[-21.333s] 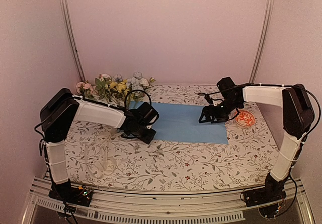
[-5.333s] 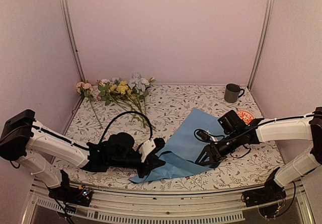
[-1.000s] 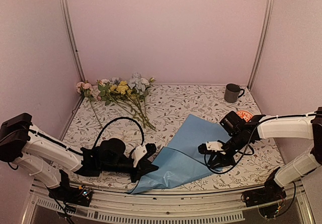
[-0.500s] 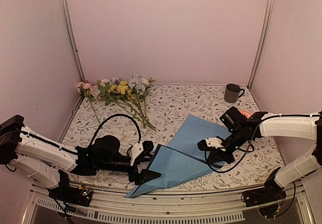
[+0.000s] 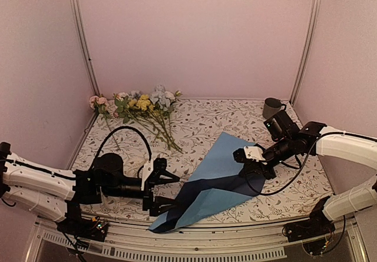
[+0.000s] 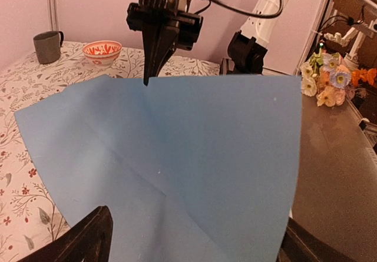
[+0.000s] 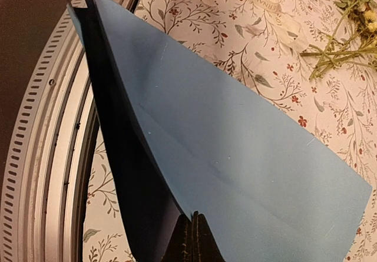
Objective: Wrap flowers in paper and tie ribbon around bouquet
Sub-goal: Unfold the folded wrapping paper at the center of the board.
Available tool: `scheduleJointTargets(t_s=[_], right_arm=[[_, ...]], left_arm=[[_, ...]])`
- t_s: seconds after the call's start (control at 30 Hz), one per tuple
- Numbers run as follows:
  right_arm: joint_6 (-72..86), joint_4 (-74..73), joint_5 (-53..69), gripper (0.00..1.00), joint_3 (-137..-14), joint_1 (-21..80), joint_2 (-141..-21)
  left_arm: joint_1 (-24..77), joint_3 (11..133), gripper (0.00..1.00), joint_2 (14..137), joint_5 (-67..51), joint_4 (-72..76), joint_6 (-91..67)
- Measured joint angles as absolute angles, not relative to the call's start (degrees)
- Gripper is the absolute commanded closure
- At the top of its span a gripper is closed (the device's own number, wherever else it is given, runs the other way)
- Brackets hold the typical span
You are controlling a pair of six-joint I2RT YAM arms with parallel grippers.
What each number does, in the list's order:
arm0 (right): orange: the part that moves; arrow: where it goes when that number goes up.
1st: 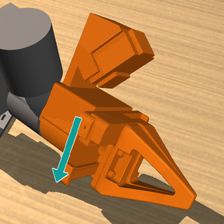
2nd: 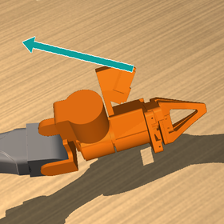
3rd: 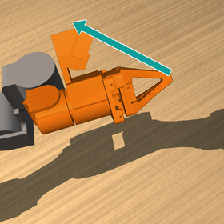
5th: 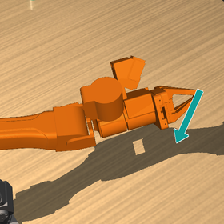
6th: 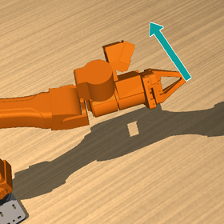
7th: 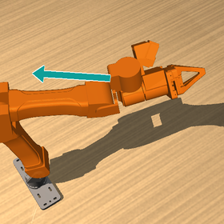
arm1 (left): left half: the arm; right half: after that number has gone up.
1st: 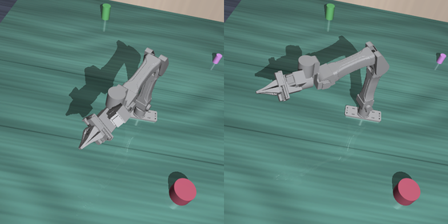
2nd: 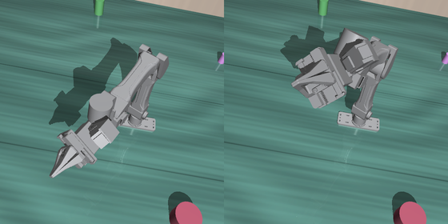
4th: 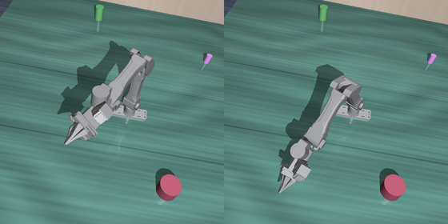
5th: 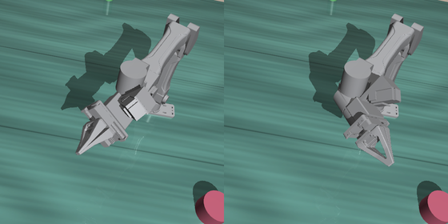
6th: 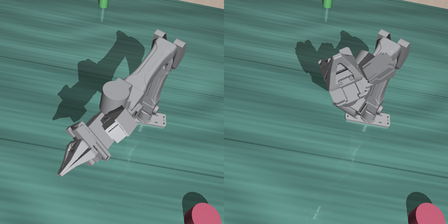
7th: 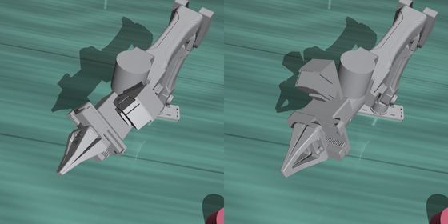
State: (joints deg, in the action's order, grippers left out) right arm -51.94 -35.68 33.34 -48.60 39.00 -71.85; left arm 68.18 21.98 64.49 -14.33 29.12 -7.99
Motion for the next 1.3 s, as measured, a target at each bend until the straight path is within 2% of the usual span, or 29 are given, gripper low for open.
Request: scheduleJointTargets(t_s=[0.13, 0.17, 0.27, 0.43, 0.47, 0.5, 0.53, 0.6, 0.73, 0.9, 0.97, 1.07, 1.2, 1.3], right_arm=[[-51.9, -36.0, 33.1, 1.0, -52.6, 39.4, -72.1], [-51.9, -36.0, 32.9, 1.0, -53.6, 39.4, -72.2], [-52.1, -36.2, 32.5, 1.0, -55.3, 39.7, -72.5], [-53.0, -36.6, 31.8, 1.0, -56.3, 40.3, -72.5], [-53.0, -36.6, 31.8, 1.0, -56.3, 40.5, -72.5], [-53.0, -36.4, 31.8, 0.96, -56.3, 40.6, -72.5], [-53.0, -36.1, 31.7, 0.87, -56.3, 40.9, -72.5], [-52.2, -34.3, 31.1, 0.59, -56.2, 41.2, -72.4], [-47.5, -25.3, 27.7, 0.44, -54.7, 41.3, -70.0], [-36.1, -12.5, 25.5, 0.34, -52.5, 41.3, -63.2], [-30.0, -7.2, 25.3, 0.34, -51.7, 41.3, -60.6], [-21.3, -1.9, 24.1, 0.41, -50.3, 41.2, -58.7], [-9.7, 1.6, 20.1, 0.64, -47.0, 40.1, -60.9], [-0.5, 0.8, 15.1, 0.82, -46.1, 38.0, -69.1]], left_arm=[[68.8, 23.2, 0.18, 66.7, -11.7, 26.7, -8.3], [68.9, 23.5, 0.24, 67.2, -10.9, 26.2, -8.4], [69.0, 23.5, 0.49, 67.8, -6.9, 24.6, -9.3], [69.2, 23.5, 0.97, 67.7, -2.3, 24.6, -11.0], [69.2, 23.5, 1.0, 67.7, -2.0, 24.8, -11.5], [69.3, 23.4, 1.0, 67.7, -1.8, 25.1, -11.8], [69.3, 23.2, 1.0, 67.7, -1.6, 25.8, -12.2], [69.3, 22.4, 1.0, 67.7, -0.9, 28.1, -13.7], [69.3, 19.4, 1.0, 66.9, 3.8, 32.4, -17.9], [69.2, 13.3, 1.0, 61.2, 19.9, 34.7, -28.1], [69.0, 10.9, 1.0, 57.9, 26.2, 34.5, -33.1], [68.3, 6.0, 1.0, 50.9, 34.8, 33.2, -42.0], [66.9, 1.8, 1.0, 41.1, 42.0, 26.5, -51.2], [66.4, 1.3, 1.0, 35.7, 44.5, 20.5, -55.0]])
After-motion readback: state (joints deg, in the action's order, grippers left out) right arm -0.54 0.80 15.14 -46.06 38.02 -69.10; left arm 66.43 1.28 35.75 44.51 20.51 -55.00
